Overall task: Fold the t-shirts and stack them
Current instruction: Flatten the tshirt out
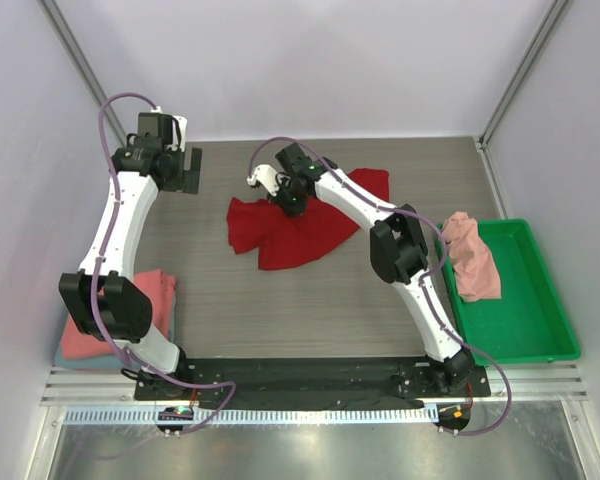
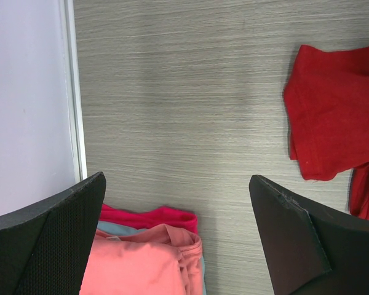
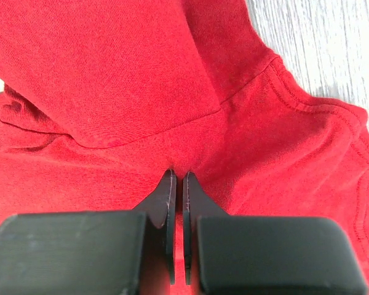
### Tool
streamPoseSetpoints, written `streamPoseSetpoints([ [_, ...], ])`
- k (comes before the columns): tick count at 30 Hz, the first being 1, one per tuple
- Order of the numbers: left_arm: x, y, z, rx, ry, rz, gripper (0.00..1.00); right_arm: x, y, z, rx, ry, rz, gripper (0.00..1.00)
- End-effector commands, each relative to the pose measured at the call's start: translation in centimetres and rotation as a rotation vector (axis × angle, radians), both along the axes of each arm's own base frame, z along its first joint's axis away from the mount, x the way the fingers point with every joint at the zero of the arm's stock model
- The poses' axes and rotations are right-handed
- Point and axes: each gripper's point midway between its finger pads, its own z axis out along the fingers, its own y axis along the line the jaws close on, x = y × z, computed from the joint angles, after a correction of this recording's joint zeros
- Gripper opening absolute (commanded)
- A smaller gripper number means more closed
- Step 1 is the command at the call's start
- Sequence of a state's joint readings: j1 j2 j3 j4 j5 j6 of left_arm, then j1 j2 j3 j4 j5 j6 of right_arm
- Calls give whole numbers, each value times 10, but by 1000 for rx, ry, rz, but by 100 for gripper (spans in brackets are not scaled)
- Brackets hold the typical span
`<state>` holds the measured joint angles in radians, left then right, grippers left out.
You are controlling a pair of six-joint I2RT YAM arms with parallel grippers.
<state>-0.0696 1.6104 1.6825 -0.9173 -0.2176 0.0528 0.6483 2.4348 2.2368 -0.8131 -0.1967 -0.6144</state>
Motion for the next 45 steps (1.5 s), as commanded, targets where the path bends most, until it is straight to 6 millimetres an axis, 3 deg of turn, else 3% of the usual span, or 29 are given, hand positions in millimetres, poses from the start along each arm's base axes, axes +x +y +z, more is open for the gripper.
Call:
streamPoseSetpoints([
  [1,11,4,16,7,-62,18,100,16,5,70,73,-146,-13,1],
  [3,12,5,16,10,-66,22,100,19,12,110,119,-224,2,1],
  [7,19,8,16,9,-75,37,100,3,24,228,233,-463,61,1],
  [10,24,12,20,3,-90,54,100,-12,35,288,292,-626,118,1],
  [11,27,12,20,0,-94,58,100,-17,31,323,330,-708,112,1],
  [13,31,13,26,-10,-113,72,100,-21,28,349,348,-783,113,1],
  [14,33,14,26,-10,-114,74,100,-21,19,372,366,-840,80,1],
  [16,36,14,32,-14,-131,81,100,-21,6,389,352,-899,59,1],
  [18,36,14,34,-15,-138,81,100,-25,-19,386,290,-915,24,1],
  [20,36,14,33,-13,-138,81,100,-30,-38,362,209,-884,43,1],
  [21,35,14,33,-12,-141,80,100,-41,-54,316,106,-816,75,1],
  [22,36,15,32,-11,-144,83,100,-51,-63,294,24,-801,139,1],
  [23,35,15,30,-11,-139,83,100,-67,-77,227,-87,-672,199,1],
  [24,35,15,30,-12,-138,84,100,-83,-93,219,-110,-658,216,2],
  [25,35,15,29,-14,-137,86,100,-94,-102,199,-143,-621,240,2],
  [26,35,15,30,-14,-140,87,100,-108,-111,176,-182,-570,276,4],
  [27,35,15,29,-14,-137,87,100,-126,-127,138,-236,-488,314,6],
  [28,36,15,29,-14,-136,87,100,-138,-136,132,-247,-474,331,15],
  [29,36,15,30,-13,-138,86,100,-153,-148,112,-291,-417,365,24],
  [31,36,16,30,-8,-137,86,100,-159,-153,112,-285,-419,373,47],
  [34,36,16,26,-12,-127,91,100,-129,-131,138,-171,-481,270,54],
  [35,36,16,24,-13,-121,91,100,-116,-113,168,-81,-518,240,55],
  [37,36,15,22,-17,-113,88,100,-90,-99,184,33,-473,105,55],
  [38,36,14,22,-19,-110,84,100,-66,-80,188,73,-452,77,54],
  [40,35,14,22,-18,-110,83,100,-47,-66,186,121,-399,19,53],
  [41,35,15,21,-17,-107,86,100,-30,-52,173,118,-370,17,53],
  [43,33,16,23,-10,-109,91,100,-17,-38,153,111,-328,30,52],
  [44,32,18,21,-4,-103,95,100,-8,-30,161,127,-336,29,52],
  [45,30,18,23,1,-106,93,100,0,-20,126,100,-274,37,52],
])
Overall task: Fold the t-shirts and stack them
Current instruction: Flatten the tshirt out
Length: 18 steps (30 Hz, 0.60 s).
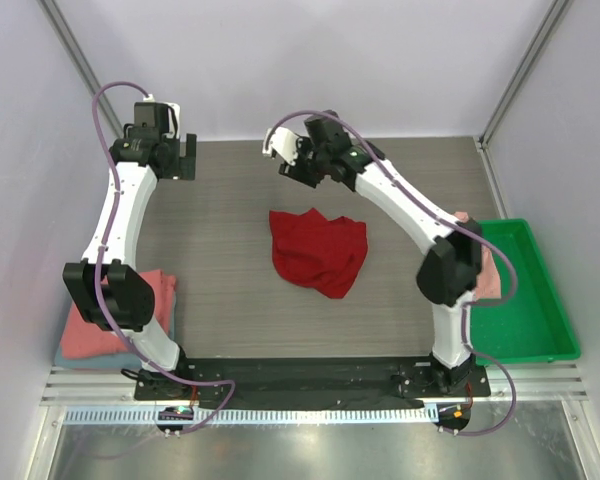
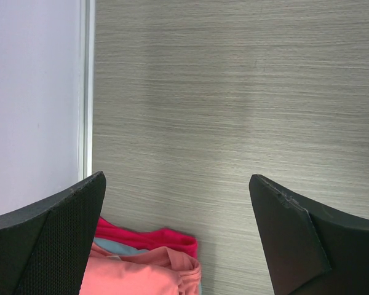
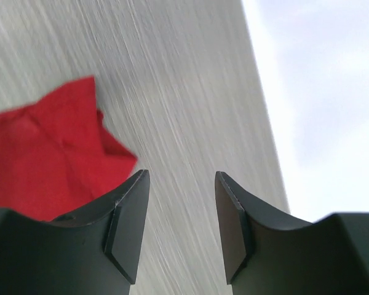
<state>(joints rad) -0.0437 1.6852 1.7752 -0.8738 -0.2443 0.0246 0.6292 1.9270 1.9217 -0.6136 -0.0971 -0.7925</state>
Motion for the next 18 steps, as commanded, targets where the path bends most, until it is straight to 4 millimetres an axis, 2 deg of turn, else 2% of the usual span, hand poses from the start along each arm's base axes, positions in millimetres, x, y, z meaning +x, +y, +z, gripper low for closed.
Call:
streamPoseSetpoints([
  [1,0,7,12,12,-42,30,100,9,31,-66,5,199,3,52],
  [2,-3,10,11,23,-36,40,100,13,38,-56,28,207,4,52],
  [3,-4,10,10,29,-34,41,100,15,43,-65,29,233,5,52],
  [4,-7,12,11,37,-38,44,100,15,48,-85,23,285,13,51],
  [5,-8,13,11,45,-39,47,100,19,55,-80,51,285,10,51],
  [7,-11,16,13,59,-46,50,100,19,63,-93,58,312,20,52],
  [9,-14,17,10,65,-36,53,100,21,69,-93,72,313,21,52],
  [10,-14,18,9,64,-35,55,100,19,73,-103,70,333,26,52],
  [18,-10,18,3,57,-21,56,100,4,88,-129,59,397,50,53],
])
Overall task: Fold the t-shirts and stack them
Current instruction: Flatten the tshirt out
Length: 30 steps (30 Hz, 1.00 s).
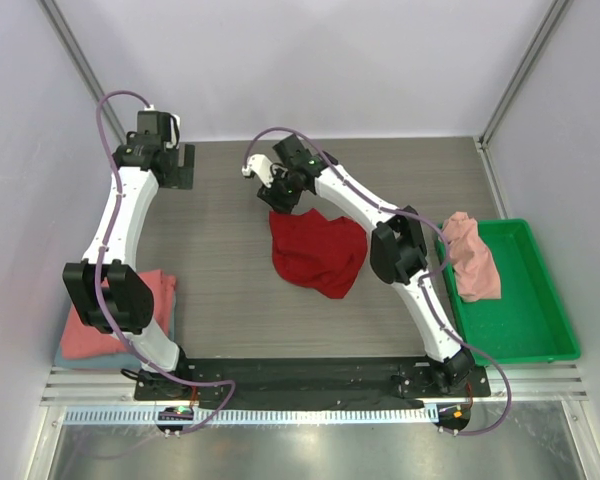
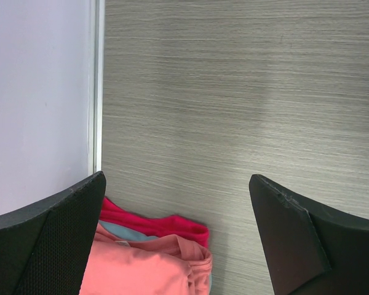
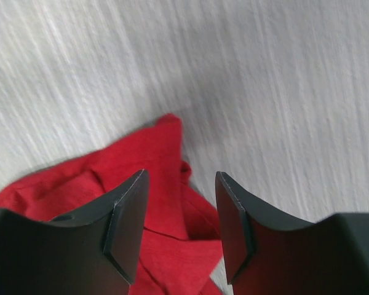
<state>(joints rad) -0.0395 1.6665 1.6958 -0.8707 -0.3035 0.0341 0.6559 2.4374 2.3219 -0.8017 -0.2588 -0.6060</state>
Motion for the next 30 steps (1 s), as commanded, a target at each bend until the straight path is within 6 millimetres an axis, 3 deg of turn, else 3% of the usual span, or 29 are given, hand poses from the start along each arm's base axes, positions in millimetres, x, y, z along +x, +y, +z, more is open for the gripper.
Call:
streamPoseSetpoints([
  [1,3,5,22,7,-79,15,100,-8,18,19,57,-7,29,53],
  [6,1,7,22,11,-76,19,100,-11,14,-14,-2,31,25,54],
  [12,0,9,21,13,-72,24,100,-4,19,-21,2,15,20,48],
  [15,1,9,20,7,-73,25,100,-2,20,-18,10,11,19,33],
  [16,1,9,21,5,-74,26,100,-1,21,-12,19,0,22,16],
  [18,2,9,22,4,-77,25,100,1,22,-1,32,-19,21,2],
  [21,2,8,20,-5,-77,28,100,5,26,35,69,-89,35,1],
  [22,3,8,20,-7,-79,29,100,6,28,69,106,-146,41,1],
  [23,4,8,19,-16,-81,35,100,5,29,90,128,-182,52,1],
  [25,6,11,19,-28,-85,43,100,1,37,148,190,-309,91,1],
  [26,8,11,20,-32,-86,43,100,-8,33,200,242,-403,100,1],
  [27,10,10,23,-37,-94,40,100,-12,38,237,285,-510,129,1],
  [28,12,13,23,-45,-97,43,100,-17,38,256,304,-566,142,1],
  [29,14,19,19,-66,-95,74,100,-28,27,304,347,-669,136,1],
  [30,19,19,23,-77,-109,81,100,-29,26,332,388,-758,132,1],
])
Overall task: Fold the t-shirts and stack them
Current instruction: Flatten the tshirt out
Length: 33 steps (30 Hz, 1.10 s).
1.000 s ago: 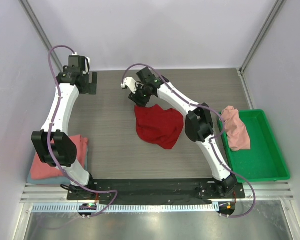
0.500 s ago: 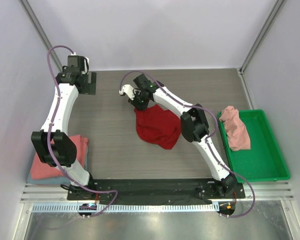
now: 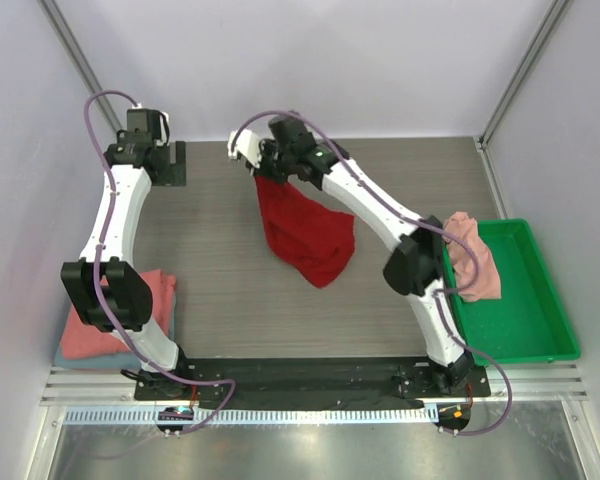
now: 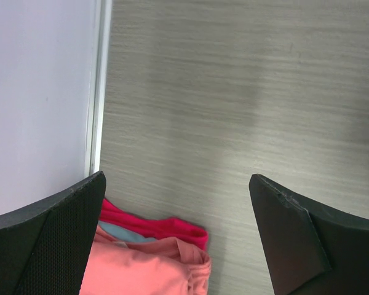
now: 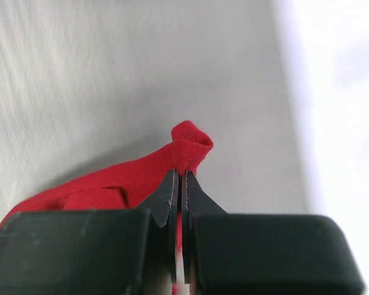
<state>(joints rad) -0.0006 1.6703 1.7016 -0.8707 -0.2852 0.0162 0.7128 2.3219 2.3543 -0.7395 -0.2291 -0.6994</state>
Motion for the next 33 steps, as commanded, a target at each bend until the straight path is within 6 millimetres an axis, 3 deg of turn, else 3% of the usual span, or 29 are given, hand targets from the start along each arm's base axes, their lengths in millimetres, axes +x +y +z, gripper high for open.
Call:
streamPoseSetpoints([
  [1,20,7,23,-58,-104,47,100,-29,-8,257,325,-574,58,1],
  [3,27,6,25,-81,-109,47,100,-34,-21,298,371,-680,28,1],
  [6,34,7,30,-96,-125,50,100,-36,-38,336,381,-796,-14,1],
  [13,35,8,35,-94,-139,52,100,-42,-70,391,416,-953,-123,1],
  [17,35,7,37,-99,-145,54,100,-35,-79,389,376,-974,-178,1],
  [21,34,4,42,-107,-154,37,100,-36,-86,404,380,-1027,-197,1],
  [24,30,-24,40,-195,-128,-115,97,-33,-92,408,350,-1069,-223,1],
  [27,13,-68,31,-356,-75,-280,91,-29,-100,409,326,-1086,-251,1],
  [28,7,-82,25,-374,-47,-344,89,-23,-101,401,303,-1075,-261,1],
  [29,-3,-99,9,-445,4,-399,89,-20,-102,396,289,-1068,-268,1],
  [31,-17,-114,-6,-511,58,-464,84,-13,-104,377,247,-1038,-287,1],
  [32,-29,-138,-26,-540,123,-520,82,-9,-106,370,241,-1021,-297,1],
  [33,-33,-148,-36,-564,153,-552,82,-6,-107,363,230,-1007,-305,1],
])
